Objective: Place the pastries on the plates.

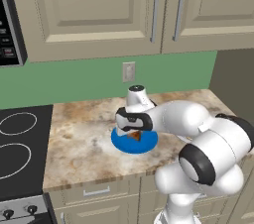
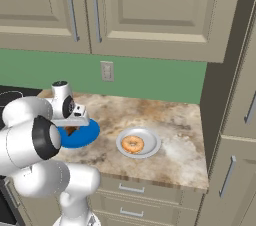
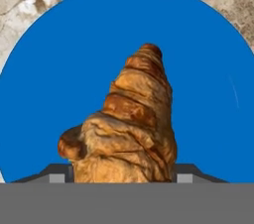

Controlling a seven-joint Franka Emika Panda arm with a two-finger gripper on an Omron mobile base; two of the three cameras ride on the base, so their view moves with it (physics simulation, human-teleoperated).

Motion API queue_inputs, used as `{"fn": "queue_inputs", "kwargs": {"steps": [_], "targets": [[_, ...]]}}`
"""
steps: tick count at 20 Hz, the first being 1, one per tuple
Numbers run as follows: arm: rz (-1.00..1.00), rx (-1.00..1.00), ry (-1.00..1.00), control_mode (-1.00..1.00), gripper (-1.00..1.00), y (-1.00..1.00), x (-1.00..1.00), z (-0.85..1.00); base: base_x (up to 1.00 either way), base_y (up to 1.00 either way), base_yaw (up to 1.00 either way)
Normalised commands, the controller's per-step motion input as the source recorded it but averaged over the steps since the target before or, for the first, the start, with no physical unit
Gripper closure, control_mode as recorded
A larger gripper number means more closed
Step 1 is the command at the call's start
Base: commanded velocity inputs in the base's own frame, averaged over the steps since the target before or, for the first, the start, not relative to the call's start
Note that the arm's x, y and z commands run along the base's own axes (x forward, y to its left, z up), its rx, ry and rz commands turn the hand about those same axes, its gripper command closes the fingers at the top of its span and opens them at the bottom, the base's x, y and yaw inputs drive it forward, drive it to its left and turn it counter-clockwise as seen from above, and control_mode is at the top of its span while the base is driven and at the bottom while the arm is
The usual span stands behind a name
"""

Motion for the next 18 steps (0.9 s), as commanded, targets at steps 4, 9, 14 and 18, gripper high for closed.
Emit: {"fn": "queue_inputs", "kwargs": {"steps": [4, 9, 14, 18], "targets": [[0.0, 0.0, 0.04, -1.0, -1.0, -0.07, 0.0, 0.02, 0.0, 0.0, 0.0], [0.0, 0.0, -0.01, -1.0, -1.0, -0.01, -0.04, 0.2, 0.0, 0.0, 0.0], [-0.01, 0.0, -0.05, -1.0, -1.0, 0.0, -0.43, 0.33, 0.0, 0.0, 0.0], [-0.03, 0.0, -0.12, -1.0, -1.0, 0.06, -0.84, 0.08, 0.0, 0.0, 0.0]]}}
